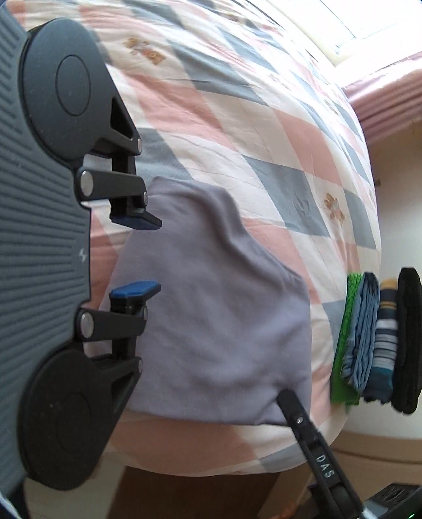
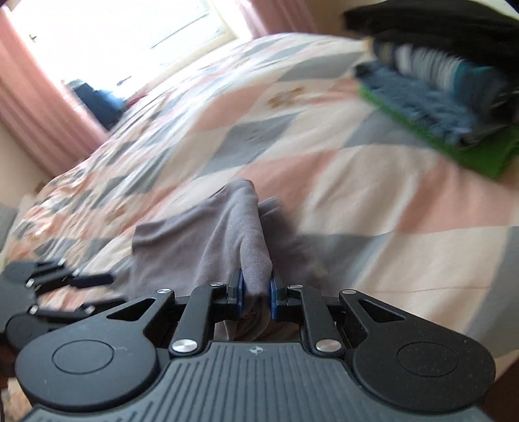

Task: Fold clothes

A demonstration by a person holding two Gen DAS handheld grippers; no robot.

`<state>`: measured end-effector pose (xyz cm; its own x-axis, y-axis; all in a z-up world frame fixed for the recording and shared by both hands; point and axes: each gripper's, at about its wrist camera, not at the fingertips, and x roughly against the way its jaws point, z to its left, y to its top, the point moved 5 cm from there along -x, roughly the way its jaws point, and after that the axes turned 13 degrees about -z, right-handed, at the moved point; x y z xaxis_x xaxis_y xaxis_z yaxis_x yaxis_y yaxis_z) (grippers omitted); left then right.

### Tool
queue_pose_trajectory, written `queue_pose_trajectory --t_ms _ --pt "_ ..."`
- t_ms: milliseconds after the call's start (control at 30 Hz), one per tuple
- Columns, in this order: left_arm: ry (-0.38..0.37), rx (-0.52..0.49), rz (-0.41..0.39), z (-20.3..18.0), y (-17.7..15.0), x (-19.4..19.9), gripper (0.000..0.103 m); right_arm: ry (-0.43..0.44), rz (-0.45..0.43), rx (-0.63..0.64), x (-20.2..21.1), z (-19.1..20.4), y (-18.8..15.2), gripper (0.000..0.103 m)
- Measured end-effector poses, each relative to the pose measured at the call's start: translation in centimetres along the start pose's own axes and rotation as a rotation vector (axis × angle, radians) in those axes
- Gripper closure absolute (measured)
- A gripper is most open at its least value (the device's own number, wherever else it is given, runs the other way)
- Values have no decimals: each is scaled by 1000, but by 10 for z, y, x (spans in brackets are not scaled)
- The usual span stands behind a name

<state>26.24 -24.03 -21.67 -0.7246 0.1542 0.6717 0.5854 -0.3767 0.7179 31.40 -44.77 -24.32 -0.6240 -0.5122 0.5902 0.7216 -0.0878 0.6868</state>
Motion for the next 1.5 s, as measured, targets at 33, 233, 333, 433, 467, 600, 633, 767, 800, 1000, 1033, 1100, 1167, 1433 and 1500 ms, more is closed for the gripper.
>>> queue_pose_trajectory --t_ms 33,233,333,433,467,600,633,767,800,1000,1033,1100,1167,1433,1500 --pt "3 6 1 -1 0 -4 71 -5 13 -10 -5 -6 -1 88" --pt "9 15 10 -4 -1 -12 71 -67 96 23 -37 -23 -17 78" --pt "6 46 12 -4 -4 -7 73 -162 26 74 -23 -22 -10 56" --pt "1 71 22 -6 -8 -9 76 -139 -55 131 -9 -4 -6 56" --pt "2 75 25 -6 -9 -11 77 -95 -65 144 -8 3 -7 56" --pt "18 114 -1 6 0 -18 81 -127 51 229 -37 0 -23 63" --pt "24 131 -18 14 6 -19 81 -148 76 208 -42 -8 -21 63" --pt "11 190 -73 40 26 -30 87 -112 -22 214 -39 2 14 64" --pt "-3 189 -75 42 29 -35 90 -70 -38 211 -40 8 22 64" --pt "-37 222 -43 52 21 -87 98 90 43 370 -115 45 26 99" --pt "-19 248 -37 57 16 -97 98 85 45 376 -127 43 26 101" --pt "5 332 -22 69 6 -114 97 74 48 366 -149 37 26 103" --pt "29 427 -22 80 0 -124 97 69 44 286 -158 21 27 103" --pt "143 653 -23 112 -4 -91 98 -37 -50 99 -124 -18 51 82" --pt "121 603 -27 97 -1 -65 98 -19 -57 87 -100 -21 55 82"
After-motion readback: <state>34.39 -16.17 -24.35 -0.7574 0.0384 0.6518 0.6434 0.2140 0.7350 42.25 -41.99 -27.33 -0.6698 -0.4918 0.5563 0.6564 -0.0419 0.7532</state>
